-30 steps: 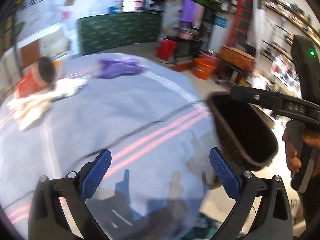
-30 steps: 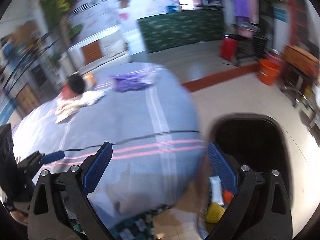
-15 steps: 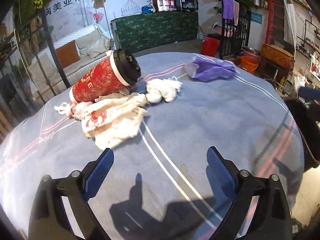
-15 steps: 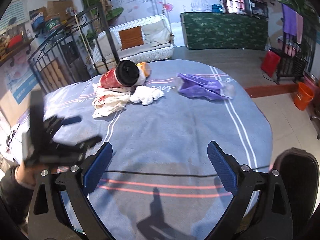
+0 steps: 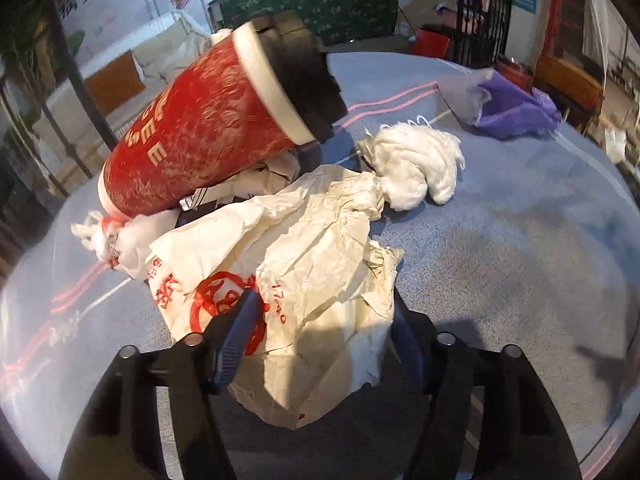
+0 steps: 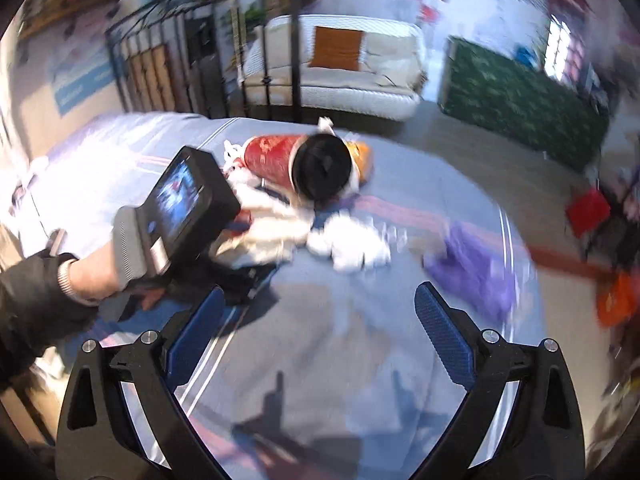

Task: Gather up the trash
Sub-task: 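Grasp the white paper bag with the left tool while the right tool grasps the red coffee cup, then carry both items over the black bin and open both tools to drop them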

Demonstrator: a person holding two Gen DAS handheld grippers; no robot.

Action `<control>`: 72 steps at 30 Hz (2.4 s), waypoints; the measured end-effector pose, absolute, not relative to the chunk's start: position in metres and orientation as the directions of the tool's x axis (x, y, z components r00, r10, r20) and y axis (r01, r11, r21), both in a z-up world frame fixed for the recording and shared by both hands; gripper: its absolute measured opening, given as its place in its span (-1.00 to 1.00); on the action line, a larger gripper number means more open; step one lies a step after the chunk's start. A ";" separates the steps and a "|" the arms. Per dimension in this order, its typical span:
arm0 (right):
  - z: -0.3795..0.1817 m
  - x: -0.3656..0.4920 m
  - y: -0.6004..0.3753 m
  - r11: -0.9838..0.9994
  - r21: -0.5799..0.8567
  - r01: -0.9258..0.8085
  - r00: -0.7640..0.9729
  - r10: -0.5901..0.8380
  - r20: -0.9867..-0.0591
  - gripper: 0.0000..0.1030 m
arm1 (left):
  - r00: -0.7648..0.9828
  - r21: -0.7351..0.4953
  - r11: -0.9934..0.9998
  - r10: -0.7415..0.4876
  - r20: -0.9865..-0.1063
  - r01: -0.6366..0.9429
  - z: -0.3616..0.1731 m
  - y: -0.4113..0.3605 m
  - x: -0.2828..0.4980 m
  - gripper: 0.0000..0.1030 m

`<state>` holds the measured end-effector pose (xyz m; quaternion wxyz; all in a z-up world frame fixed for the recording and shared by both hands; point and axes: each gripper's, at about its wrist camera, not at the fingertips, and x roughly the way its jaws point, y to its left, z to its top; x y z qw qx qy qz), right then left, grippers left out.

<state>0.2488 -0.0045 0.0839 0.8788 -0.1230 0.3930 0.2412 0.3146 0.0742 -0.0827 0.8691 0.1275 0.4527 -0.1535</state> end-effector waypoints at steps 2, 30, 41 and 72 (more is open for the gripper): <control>0.087 0.277 0.023 0.819 -0.092 -0.566 0.568 0.307 -0.764 0.83 | 0.560 0.073 0.932 -0.150 -0.815 0.356 -0.076 0.082 0.311 -0.69; -0.018 0.431 0.209 0.372 -0.654 -0.659 0.645 -0.167 -0.746 0.62 | 0.737 -0.219 0.974 -0.192 -0.648 0.060 -0.030 0.188 0.189 -0.93; 0.041 0.357 0.170 0.560 -0.588 -0.584 0.721 0.026 -0.692 0.40 | 0.734 -0.257 0.965 -0.211 -0.645 0.051 -0.027 0.183 0.180 -0.93; -0.010 0.361 0.175 0.683 -0.349 -0.641 0.431 -0.056 -0.901 0.48 | 0.719 -0.263 0.964 -0.212 -0.662 0.041 -0.028 0.177 0.141 -0.93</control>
